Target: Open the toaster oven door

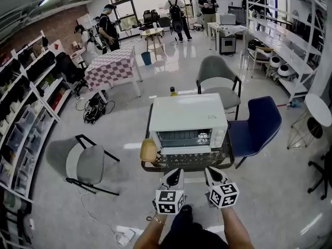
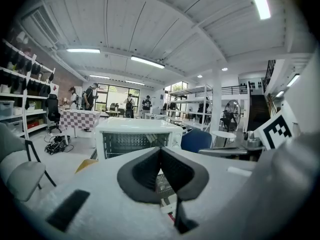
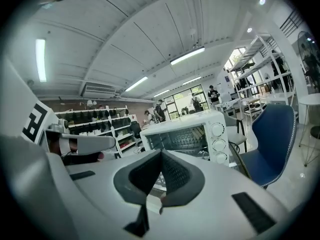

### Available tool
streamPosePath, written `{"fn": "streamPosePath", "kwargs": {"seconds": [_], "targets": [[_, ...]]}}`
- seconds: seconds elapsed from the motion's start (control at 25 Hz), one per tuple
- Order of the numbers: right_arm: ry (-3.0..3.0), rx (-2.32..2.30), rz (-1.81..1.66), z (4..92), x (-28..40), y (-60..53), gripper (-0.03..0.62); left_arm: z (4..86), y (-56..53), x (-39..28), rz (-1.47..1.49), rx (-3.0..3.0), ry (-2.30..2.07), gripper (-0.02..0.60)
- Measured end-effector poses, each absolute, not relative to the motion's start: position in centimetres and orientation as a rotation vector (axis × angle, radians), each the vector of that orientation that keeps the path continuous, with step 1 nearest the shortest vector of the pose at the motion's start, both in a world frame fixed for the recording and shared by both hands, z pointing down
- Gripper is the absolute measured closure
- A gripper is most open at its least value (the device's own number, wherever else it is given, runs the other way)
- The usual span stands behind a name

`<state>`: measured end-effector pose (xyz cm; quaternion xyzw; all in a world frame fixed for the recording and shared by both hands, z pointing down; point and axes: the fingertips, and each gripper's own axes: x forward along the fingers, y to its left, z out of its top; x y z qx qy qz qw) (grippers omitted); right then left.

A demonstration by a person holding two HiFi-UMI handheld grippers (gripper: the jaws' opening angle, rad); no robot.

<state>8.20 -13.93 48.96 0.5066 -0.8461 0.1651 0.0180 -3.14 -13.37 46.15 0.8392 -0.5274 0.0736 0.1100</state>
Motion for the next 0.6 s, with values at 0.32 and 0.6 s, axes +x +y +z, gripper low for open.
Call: {"fn": "streamPosePath", "kwargs": {"seconds": [0.32, 0.6], "targets": [[-2.627, 1.651, 0.389, 44.8, 8.0, -14.6, 0.594, 42.9, -14.5, -2.9, 0.186, 2.513, -1.546, 0.568], [-2.602, 1.717, 0.307, 41.9, 8.7, -15.4, 0.594, 40.3, -15.1, -3.1, 0.163, 2.534, -1.551, 0.568]]}}
